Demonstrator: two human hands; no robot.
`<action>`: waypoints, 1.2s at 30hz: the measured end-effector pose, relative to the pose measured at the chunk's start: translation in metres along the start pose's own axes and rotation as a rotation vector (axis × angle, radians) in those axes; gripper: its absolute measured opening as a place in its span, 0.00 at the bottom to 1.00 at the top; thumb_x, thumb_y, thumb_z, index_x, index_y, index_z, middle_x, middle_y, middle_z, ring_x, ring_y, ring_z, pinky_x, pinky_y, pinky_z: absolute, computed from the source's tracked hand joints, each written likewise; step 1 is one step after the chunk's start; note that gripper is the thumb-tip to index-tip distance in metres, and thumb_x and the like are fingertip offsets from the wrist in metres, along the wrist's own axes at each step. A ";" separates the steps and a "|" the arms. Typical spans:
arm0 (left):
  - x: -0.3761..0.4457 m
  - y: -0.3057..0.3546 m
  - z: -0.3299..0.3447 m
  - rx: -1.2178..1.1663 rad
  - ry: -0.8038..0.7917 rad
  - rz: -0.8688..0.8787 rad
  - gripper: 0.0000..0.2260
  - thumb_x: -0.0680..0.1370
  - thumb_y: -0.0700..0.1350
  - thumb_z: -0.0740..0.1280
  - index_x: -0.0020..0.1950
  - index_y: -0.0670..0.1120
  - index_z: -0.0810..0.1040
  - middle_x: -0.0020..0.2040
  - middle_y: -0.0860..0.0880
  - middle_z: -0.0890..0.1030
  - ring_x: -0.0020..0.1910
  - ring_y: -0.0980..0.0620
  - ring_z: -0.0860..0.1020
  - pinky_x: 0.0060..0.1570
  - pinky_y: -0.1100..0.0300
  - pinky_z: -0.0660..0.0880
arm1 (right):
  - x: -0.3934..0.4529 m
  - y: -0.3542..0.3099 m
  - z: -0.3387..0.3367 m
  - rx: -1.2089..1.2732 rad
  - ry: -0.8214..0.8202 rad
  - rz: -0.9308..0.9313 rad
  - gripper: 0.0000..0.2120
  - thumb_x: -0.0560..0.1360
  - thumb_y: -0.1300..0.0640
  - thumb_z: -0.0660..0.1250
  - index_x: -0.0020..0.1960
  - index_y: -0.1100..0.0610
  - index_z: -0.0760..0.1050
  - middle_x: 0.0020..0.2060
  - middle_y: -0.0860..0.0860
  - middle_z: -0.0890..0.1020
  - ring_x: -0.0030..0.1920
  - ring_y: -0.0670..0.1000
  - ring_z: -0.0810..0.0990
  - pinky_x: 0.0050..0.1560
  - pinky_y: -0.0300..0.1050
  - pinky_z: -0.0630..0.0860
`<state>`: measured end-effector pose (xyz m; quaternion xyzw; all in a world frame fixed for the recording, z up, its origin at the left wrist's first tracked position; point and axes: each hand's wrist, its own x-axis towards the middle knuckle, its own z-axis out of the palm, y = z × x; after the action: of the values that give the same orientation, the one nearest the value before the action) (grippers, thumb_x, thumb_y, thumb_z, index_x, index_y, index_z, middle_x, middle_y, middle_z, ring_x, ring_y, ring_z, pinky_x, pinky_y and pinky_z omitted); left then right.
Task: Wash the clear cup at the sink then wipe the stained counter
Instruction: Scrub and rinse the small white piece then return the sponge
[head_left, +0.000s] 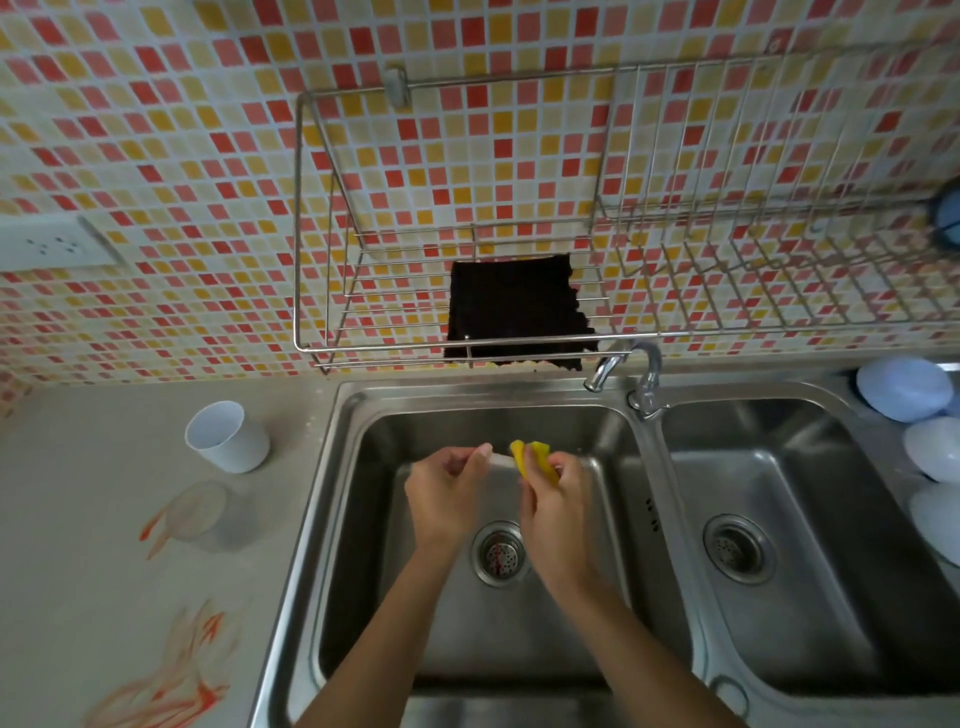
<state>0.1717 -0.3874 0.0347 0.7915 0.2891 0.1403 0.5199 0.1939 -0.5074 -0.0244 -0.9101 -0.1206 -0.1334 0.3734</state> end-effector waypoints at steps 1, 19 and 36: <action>0.001 -0.001 0.000 0.001 -0.001 -0.003 0.09 0.75 0.52 0.71 0.43 0.47 0.84 0.35 0.53 0.83 0.36 0.59 0.81 0.40 0.62 0.78 | -0.006 -0.003 0.000 0.014 -0.028 -0.034 0.22 0.77 0.58 0.63 0.71 0.48 0.71 0.50 0.54 0.74 0.48 0.53 0.75 0.47 0.49 0.78; -0.001 0.000 -0.016 -0.004 -0.143 0.239 0.03 0.76 0.46 0.71 0.48 0.49 0.83 0.41 0.56 0.84 0.41 0.62 0.81 0.43 0.66 0.78 | 0.009 0.001 -0.018 -0.113 -0.047 -0.084 0.26 0.70 0.58 0.74 0.67 0.47 0.74 0.53 0.54 0.74 0.52 0.54 0.74 0.51 0.45 0.76; 0.005 0.008 -0.011 -0.070 -0.233 0.121 0.05 0.76 0.45 0.71 0.48 0.46 0.84 0.39 0.52 0.85 0.40 0.57 0.82 0.45 0.61 0.79 | 0.025 -0.005 -0.030 -0.230 0.114 -0.197 0.12 0.75 0.55 0.68 0.59 0.50 0.80 0.50 0.54 0.77 0.46 0.56 0.74 0.42 0.50 0.76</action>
<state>0.1726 -0.3787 0.0466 0.7998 0.1733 0.0885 0.5678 0.2111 -0.5225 0.0073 -0.9215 -0.1718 -0.2338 0.2581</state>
